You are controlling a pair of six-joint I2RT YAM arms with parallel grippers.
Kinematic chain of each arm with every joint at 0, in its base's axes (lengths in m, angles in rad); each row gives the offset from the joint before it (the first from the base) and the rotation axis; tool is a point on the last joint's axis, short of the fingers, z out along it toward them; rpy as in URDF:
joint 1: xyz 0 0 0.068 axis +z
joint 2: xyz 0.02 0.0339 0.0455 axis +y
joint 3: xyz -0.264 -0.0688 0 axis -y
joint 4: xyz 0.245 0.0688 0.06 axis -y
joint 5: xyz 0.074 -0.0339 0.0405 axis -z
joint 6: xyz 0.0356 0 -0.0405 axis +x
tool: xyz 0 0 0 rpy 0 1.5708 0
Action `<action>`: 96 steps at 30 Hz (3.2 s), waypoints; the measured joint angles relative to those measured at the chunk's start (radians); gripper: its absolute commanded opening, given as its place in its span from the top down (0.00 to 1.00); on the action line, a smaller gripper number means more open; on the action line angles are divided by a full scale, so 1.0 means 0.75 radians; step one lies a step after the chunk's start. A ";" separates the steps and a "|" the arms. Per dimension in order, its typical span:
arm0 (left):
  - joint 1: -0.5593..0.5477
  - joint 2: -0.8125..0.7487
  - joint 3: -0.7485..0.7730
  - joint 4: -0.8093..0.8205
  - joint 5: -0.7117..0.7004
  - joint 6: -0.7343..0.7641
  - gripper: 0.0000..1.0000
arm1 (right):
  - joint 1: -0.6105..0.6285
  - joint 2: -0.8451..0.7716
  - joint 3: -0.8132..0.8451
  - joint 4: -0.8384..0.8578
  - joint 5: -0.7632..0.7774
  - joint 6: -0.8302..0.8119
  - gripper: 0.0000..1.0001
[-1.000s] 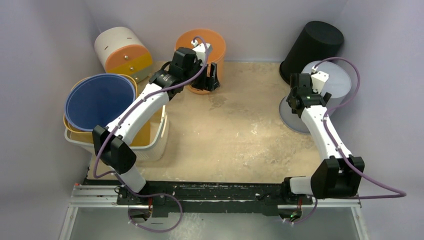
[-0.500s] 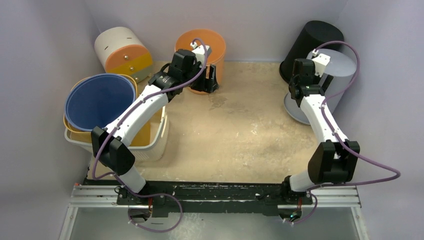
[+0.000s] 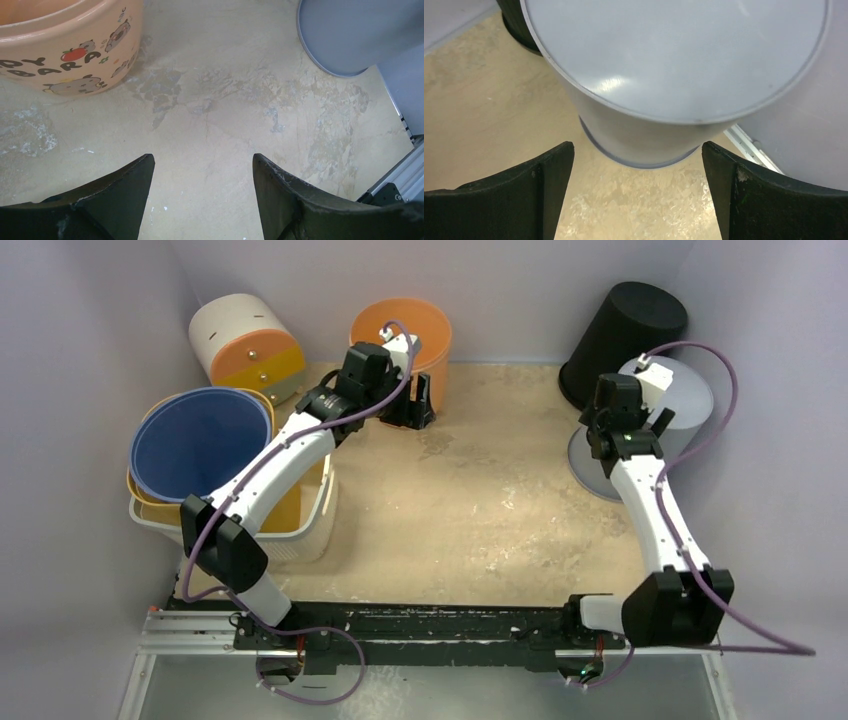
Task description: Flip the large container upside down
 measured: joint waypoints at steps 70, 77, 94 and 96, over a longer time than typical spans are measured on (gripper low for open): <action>0.039 0.664 0.726 0.089 -0.318 0.415 0.36 | 0.233 0.152 0.469 -0.010 -0.727 -0.066 0.02; 0.040 0.665 0.705 0.103 -0.362 0.440 0.41 | 0.233 0.151 0.469 -0.012 -0.725 -0.066 0.02; 0.044 0.672 0.665 0.155 -0.405 0.467 0.98 | 0.233 0.123 0.460 -0.013 -0.722 -0.071 0.01; 0.043 0.672 0.662 0.157 -0.380 0.469 1.00 | 0.233 0.113 0.453 -0.013 -0.719 -0.073 0.01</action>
